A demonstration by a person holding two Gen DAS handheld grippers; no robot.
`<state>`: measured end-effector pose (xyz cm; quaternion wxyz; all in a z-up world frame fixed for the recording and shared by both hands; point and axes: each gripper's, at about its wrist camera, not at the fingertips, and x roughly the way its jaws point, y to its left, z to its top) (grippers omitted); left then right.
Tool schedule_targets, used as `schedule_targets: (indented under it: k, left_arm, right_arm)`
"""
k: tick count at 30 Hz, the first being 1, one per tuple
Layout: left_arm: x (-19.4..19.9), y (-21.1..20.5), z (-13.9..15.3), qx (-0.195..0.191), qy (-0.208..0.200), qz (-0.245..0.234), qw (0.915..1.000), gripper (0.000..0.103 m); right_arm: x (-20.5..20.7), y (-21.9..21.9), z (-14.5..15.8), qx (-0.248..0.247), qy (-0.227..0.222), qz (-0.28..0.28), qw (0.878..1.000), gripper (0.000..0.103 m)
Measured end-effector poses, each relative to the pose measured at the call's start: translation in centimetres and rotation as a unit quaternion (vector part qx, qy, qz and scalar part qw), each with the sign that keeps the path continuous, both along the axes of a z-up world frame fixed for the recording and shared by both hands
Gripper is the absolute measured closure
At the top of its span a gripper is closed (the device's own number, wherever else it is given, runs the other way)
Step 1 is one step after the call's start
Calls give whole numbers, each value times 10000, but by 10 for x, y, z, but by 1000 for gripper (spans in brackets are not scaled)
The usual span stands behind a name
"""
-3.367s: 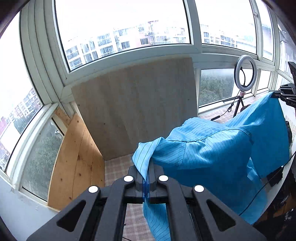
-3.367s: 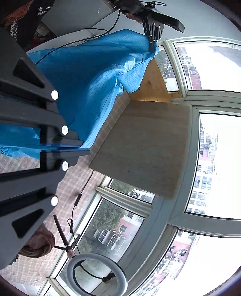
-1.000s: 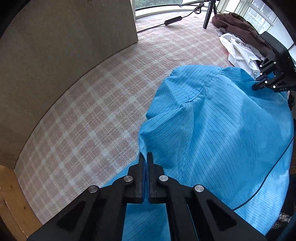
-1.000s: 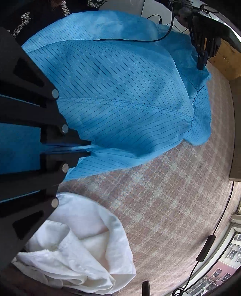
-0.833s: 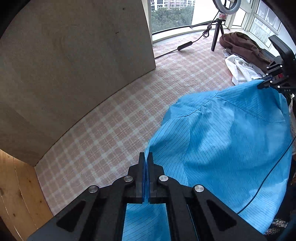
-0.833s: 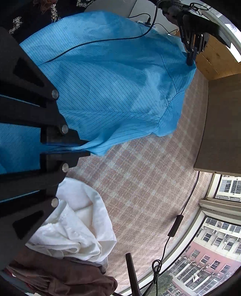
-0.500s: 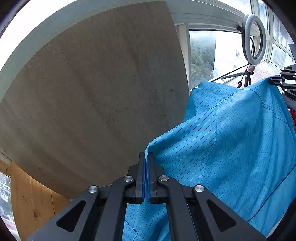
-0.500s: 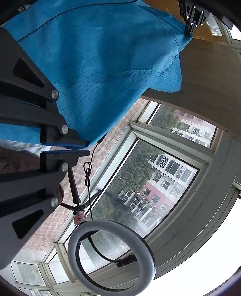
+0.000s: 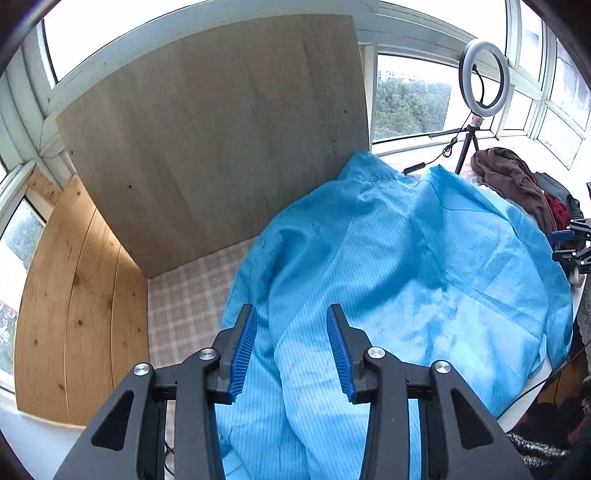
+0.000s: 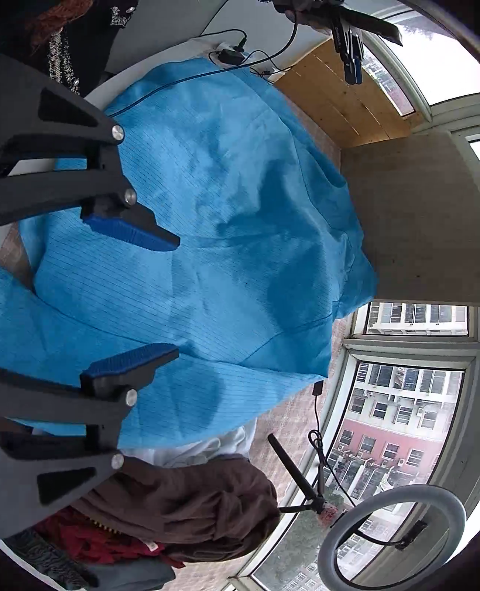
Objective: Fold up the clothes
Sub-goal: 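Grasp the coat edge with the left gripper and pull it flat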
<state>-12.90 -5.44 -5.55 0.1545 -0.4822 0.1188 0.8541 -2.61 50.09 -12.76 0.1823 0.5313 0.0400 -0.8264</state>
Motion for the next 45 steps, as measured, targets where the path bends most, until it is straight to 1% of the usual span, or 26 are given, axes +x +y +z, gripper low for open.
schedule_targets:
  k: [4,5,6,8,9,10,13,15,17,21,22,24,25,26,27,28,30,33,35,37,38,39,40,41,43,45]
  left_arm:
    - [93,-29,-71,169,-1079,361,9934,65]
    - [107,-30,-88,145,-1265,404,9910,65]
    - [115,-27,-104,98,-1379,419,9895,65]
    - [129,-23,-132,9,-1589,418,9864,65]
    - [135,-22,-139,-23,-1669,359,9853,65]
    - [141,-20,-145,-77,-1744,253,9843,65]
    - [158,-16,-160,-228,-1939,-82,9807,65]
    - [166,-15,-169,-125,-2063,-232,9781,65]
    - [170,-12,-177,1,-2147,-420,9758,65]
    - [160,6,-193,102,-2160,-702,9738,68]
    - [155,12,-195,179,-2152,-758,9735,72]
    - [147,18,-189,301,-2146,-832,9727,98]
    - [144,20,-185,340,-2147,-862,9723,103]
    - [141,22,-181,379,-2147,-892,9719,103]
    - [137,24,-177,418,-2147,-921,9714,103]
    - [134,26,-173,457,-2147,-951,9710,103]
    - [135,21,-151,405,-2075,-933,9729,103]
    - [140,9,-112,264,-1931,-868,9770,103]
    - [143,1,-86,170,-1834,-824,9794,103]
    - [144,-3,-68,35,-1727,-841,9814,103]
    - [140,-1,-71,-93,-1658,-941,9816,103]
    - [137,2,-78,-178,-1670,-1016,9805,101]
    - [137,2,-90,-203,-1783,-1033,9783,95]
    - [139,-1,-104,-211,-1918,-1016,9759,80]
    - [145,-4,-133,-144,-2104,-944,9729,63]
    - [148,-7,-159,-2,-2203,-838,9718,64]
  right_arm:
    - [61,16,-73,-388,-1063,-394,9928,52]
    - [62,24,-86,-51,-1147,-450,9924,54]
    - [59,38,-92,693,-998,-630,9906,54]
    - [46,73,-92,2016,-657,-1155,9704,56]
    - [41,91,-82,2144,-554,-1450,9643,56]
    - [39,102,-68,2097,-466,-1634,9629,56]
    - [61,78,-26,1393,-193,-1299,9815,55]
    - [85,36,-17,640,-158,-741,9951,41]
    - [104,-12,-36,286,-269,-192,9990,37]
    - [110,-69,-95,415,-893,123,9951,37]
    - [110,-73,-108,309,-1024,61,9942,36]
    - [105,-72,-122,-221,-1320,-182,9908,37]
    - [102,-71,-124,-375,-1369,-252,9895,37]
    - [100,-71,-125,-500,-1396,-308,9885,44]
    - [99,-72,-123,-633,-1460,-285,9868,83]
    - [98,-72,-119,-767,-1531,-245,9849,99]
    - [104,-71,-94,-796,-1299,-137,9882,98]
    - [122,-58,-32,-853,-846,-123,9927,98]
    - [128,-35,9,-1061,-430,-320,9929,98]
    - [117,-14,22,-1332,-225,-721,9882,98]
    - [110,-4,28,-1469,-133,-930,9847,98]
    - [107,-5,21,-1290,-206,-923,9871,98]
    - [106,-8,11,-1040,-318,-865,9903,96]
    - [104,-11,1,-788,-429,-806,9927,94]
    - [108,-16,-21,-428,-649,-672,9947,84]
    - [116,-19,-48,-472,-870,-720,9925,67]
